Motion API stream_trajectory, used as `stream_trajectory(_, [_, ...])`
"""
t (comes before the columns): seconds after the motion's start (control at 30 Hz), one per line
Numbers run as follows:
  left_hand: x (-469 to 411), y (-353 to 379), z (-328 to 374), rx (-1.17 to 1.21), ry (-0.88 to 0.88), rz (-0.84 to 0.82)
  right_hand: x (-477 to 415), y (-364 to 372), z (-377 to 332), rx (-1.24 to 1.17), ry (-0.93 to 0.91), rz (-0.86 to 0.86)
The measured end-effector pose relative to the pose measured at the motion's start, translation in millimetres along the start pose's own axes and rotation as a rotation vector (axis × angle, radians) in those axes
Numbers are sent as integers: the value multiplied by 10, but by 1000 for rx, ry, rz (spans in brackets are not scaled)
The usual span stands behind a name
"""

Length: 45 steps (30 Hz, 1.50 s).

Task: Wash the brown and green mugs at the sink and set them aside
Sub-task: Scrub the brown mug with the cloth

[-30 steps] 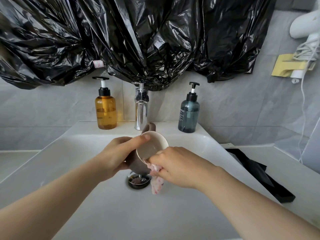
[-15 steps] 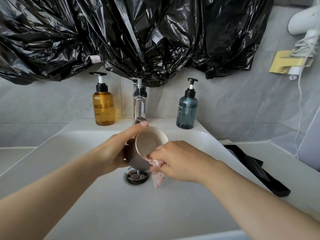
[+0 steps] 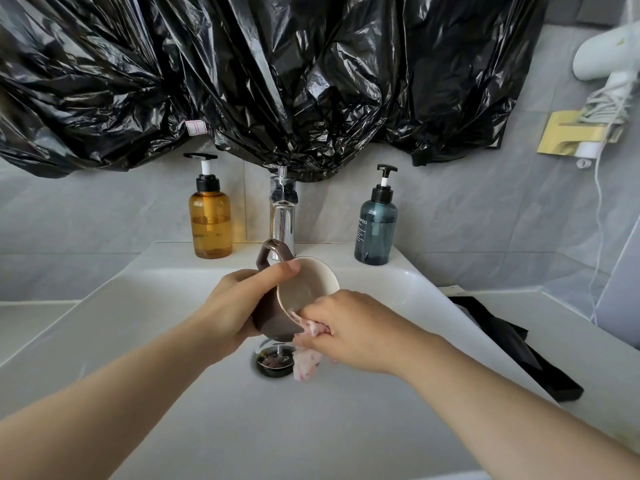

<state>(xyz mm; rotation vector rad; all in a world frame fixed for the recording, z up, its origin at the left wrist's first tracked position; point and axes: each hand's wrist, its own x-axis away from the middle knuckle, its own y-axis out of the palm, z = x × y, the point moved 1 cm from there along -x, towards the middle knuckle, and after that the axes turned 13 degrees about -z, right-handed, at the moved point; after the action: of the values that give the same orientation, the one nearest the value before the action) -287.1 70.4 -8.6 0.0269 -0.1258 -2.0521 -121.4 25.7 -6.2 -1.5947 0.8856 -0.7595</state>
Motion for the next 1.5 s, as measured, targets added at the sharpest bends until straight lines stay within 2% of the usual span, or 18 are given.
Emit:
stream_trajectory(0.13, [33, -38, 99, -27, -57, -78, 82, -96, 66, 207, -17, -9])
stream_trajectory(0.23, [34, -28, 81, -19, -34, -22, 69, -52, 47, 226, -27, -22])
stream_trajectory(0.3, [18, -5, 53, -12, 13, 50, 23, -6, 33, 155, -18, -20])
stream_trajectory(0.43, [-23, 56, -16, 74, 87, 168, -18, 70, -38, -212, 37, 28])
stream_trajectory(0.5, [-31, 62, -21, 92, 120, 185, -37, 85, -73, -267, 51, 59])
stream_trajectory(0.57, [-29, 22, 6, 82, 122, 142, -50, 53, -64, -151, 32, 57])
stream_trajectory(0.67, [-20, -70, 74, -48, 1, 24, 6, -60, 49, 144, 11, 38])
stream_trajectory(0.77, [2, -82, 91, -120, -67, -62, 68, -78, 128, 236, 10, 25])
stream_trajectory(0.87, [17, -47, 79, -107, -44, -44, 43, -14, 74, 257, 9, -1])
stream_trajectory(0.97, [-5, -24, 38, -81, 28, 44, -10, 3, 23, 144, 35, -3])
stream_trajectory(1.13, [-13, 67, -25, 12, 111, 109, -33, 77, -54, -287, 86, 56])
stream_trajectory(1.23, [-26, 30, -19, -1, 56, 23, -2, 20, -20, -142, 61, 28])
stream_trajectory(1.37, [-1, -13, 33, -60, -145, -100, 40, -84, 111, 171, 38, -20])
stream_trajectory(1.5, [24, 26, -18, -122, -104, -24, 41, -55, 49, 156, 42, -36])
